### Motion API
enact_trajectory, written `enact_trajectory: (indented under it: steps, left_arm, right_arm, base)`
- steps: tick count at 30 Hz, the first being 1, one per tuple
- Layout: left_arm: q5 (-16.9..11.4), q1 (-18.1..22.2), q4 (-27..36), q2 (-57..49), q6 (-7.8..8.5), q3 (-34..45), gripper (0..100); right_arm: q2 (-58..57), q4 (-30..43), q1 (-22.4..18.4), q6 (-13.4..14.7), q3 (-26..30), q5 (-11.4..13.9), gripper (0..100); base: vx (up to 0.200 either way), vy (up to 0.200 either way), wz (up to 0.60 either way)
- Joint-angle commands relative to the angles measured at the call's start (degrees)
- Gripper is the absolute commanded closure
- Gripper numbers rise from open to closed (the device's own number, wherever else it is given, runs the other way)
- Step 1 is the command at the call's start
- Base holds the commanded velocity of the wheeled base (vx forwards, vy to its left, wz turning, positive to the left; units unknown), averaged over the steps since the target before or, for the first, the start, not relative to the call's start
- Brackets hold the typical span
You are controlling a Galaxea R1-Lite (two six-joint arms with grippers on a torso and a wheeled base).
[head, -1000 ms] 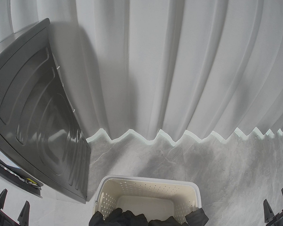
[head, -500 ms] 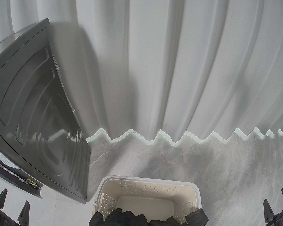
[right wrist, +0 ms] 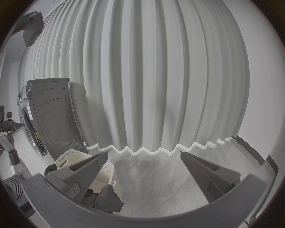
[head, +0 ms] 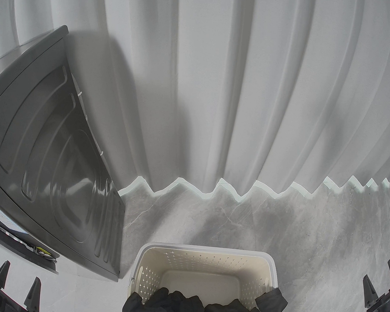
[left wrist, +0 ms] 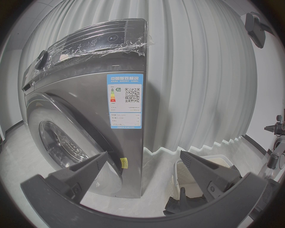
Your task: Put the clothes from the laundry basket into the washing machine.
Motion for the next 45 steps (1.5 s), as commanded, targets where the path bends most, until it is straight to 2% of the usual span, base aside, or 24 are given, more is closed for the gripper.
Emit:
enact_trajectory:
  steps: [1, 14, 45]
  left_arm:
    - [0.1, 0.0, 0.0, -1.0, -0.01, 0.9, 0]
    - [0.0, 0.0, 0.1, -1.0, -0.01, 0.9, 0]
    - [0.0, 0.0, 0.0, -1.0, -0.10, 0.9, 0]
  right_arm:
    - [-0.9, 0.0, 0.0, 0.0, 1.0, 0.1, 0]
    - [-0.9, 0.0, 0.0, 0.0, 1.0, 0.1, 0]
    - [-0.9, 0.0, 0.0, 0.0, 1.0, 0.1, 0]
  base:
    - [0.000, 0.000, 0.00]
    - [0.000, 0.000, 0.00]
    - [-0.200, 0.000, 0.00]
